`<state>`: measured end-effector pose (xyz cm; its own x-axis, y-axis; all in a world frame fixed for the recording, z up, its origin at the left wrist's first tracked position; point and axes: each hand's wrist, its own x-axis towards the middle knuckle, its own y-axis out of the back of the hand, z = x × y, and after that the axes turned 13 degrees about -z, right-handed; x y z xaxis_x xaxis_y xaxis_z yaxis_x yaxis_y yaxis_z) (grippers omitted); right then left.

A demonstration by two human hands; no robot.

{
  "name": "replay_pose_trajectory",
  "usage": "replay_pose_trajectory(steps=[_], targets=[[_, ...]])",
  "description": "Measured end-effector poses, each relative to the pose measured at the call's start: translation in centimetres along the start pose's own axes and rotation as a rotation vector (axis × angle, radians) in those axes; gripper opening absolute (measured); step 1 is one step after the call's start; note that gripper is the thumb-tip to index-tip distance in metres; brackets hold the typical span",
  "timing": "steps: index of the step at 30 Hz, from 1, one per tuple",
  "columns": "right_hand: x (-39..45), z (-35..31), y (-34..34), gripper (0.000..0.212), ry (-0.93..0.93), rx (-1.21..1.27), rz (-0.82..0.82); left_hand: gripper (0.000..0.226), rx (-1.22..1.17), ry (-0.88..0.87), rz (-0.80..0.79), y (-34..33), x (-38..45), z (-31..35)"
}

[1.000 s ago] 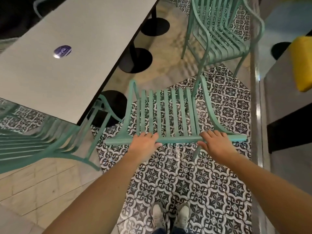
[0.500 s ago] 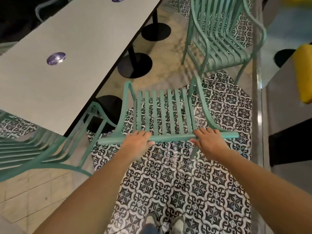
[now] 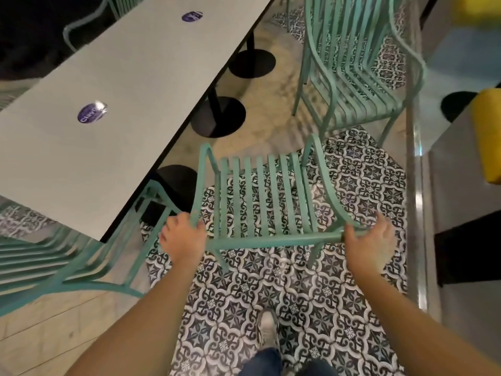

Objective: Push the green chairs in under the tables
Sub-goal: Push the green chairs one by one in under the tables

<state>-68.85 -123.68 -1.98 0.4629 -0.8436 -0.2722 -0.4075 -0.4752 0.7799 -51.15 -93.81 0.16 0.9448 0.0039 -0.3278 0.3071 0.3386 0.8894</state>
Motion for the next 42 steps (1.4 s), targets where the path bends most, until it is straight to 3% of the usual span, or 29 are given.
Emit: replay_pose_trajectory(steps=[2, 4, 6, 8, 14, 18, 21, 23, 25, 27, 33, 38, 42], targets=[[0.6, -0.3, 0.5, 0.084, -0.409, 0.561, -0.064, 0.062, -0.217, 0.290, -0.028, 0.3, 1.5, -2.7], [1.3, -0.8, 0.6, 0.069, -0.653, 1.064, -0.324, 0.074, -0.605, 0.569, -0.099, 0.2, 2.6, -4.5], [2.3, -1.3, 0.3, 0.040, -0.701, 1.316, -0.442, 0.042, -1.113, 0.700, -0.172, 0.7, 2.4, -4.6], [3.2, -2.0, 0.1, 0.026, -0.713, 1.412, -0.419, 0.025, -1.382, 0.747, -0.232, 1.0, 2.5, -4.0], [6.3, -2.0, 1.2, 0.032, -0.718, 1.349, -0.431, 0.034, -1.497, 0.736, -0.287, 1.3, 0.9, -1.2], [9.5, -1.6, 2.3, 0.013, -0.729, 1.301, -0.478, 0.032, -1.503, 0.753, -0.240, 0.5, -0.7, 1.3], [12.5, -1.7, 3.6, 0.009, -0.709, 1.251, -0.517, 0.036, -1.818, 0.788, -0.138, -0.3, -2.0, 3.8], [14.5, -1.9, 4.7, 0.005, -0.703, 1.203, -0.546, 0.030, -1.769, 0.732, -0.138, -1.6, -2.9, 5.0], [16.8, -1.5, 5.7, 0.005, -0.689, 1.135, -0.577, 0.023, -1.637, 0.810, -0.105, -2.8, -3.8, 6.5], [18.5, -1.5, 6.4, 0.002, -0.666, 1.128, -0.634, 0.033, -1.613, 0.854, -0.087, -3.6, -4.3, 7.7], [25.3, -2.6, 8.2, 0.005, -0.593, 1.064, -0.725, 0.037, -1.688, 0.889, 0.023, -6.5, -5.2, 12.9], [31.8, -5.2, 7.3, 0.011, -0.577, 0.969, -0.784, 0.014, -1.764, 0.951, 0.070, -8.6, -4.3, 16.3], [35.7, -7.0, 7.2, 0.010, -0.557, 0.974, -0.842, 0.017, -1.817, 0.964, 0.105, -9.5, -3.3, 18.9]])
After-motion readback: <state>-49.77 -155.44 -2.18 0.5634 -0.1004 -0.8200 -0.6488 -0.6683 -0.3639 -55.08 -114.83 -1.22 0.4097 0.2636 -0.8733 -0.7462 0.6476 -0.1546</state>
